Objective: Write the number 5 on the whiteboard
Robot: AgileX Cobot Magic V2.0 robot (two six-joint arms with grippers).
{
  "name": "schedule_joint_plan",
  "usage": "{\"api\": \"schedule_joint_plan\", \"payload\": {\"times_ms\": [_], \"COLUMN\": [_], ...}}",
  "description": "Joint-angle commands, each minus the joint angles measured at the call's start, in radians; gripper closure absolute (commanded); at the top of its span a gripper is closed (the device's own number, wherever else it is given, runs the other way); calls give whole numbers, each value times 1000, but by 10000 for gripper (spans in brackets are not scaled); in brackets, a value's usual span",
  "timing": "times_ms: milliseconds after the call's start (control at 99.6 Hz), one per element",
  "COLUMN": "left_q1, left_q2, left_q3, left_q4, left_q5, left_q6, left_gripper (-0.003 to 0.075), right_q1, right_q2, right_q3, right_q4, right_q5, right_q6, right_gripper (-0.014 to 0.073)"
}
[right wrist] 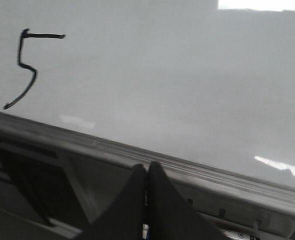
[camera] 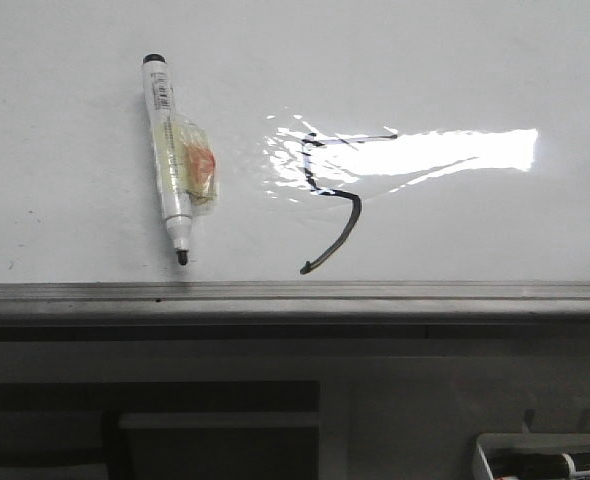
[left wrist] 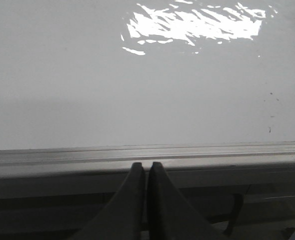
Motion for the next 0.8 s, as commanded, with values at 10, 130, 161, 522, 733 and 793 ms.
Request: {"api": "schedule_joint_plan", "payload": {"times_ms": [10, 130, 161, 522, 733, 793], "left_q1": [1, 1, 1, 1, 1, 1], "left_q2": [-27, -27, -27, -27, -27, -27], "left_q3": [17, 17, 17, 17, 17, 17], "left_q4": [-11, -11, -11, -11, -12, -12], "left_q5": [-65, -65, -65, -65, -65, -65], "left_q6": [-5, -5, -5, -5, -5, -5], "left_gripper": [741, 741, 741, 741, 741, 741], "right_q1": [-147, -236, -248, -329, -329, -329], "right_q2": [2, -78, -105, -249, -249, -249], "right_q3": [69, 134, 145, 161, 161, 161], "right_q4": [70, 89, 100, 239, 235, 235], "right_q5": [-275, -225, -194, 34, 34, 30], "right_q6": [-90, -90, -92, -355, -357, -357], "right_gripper": [635, 635, 635, 635, 635, 635]}}
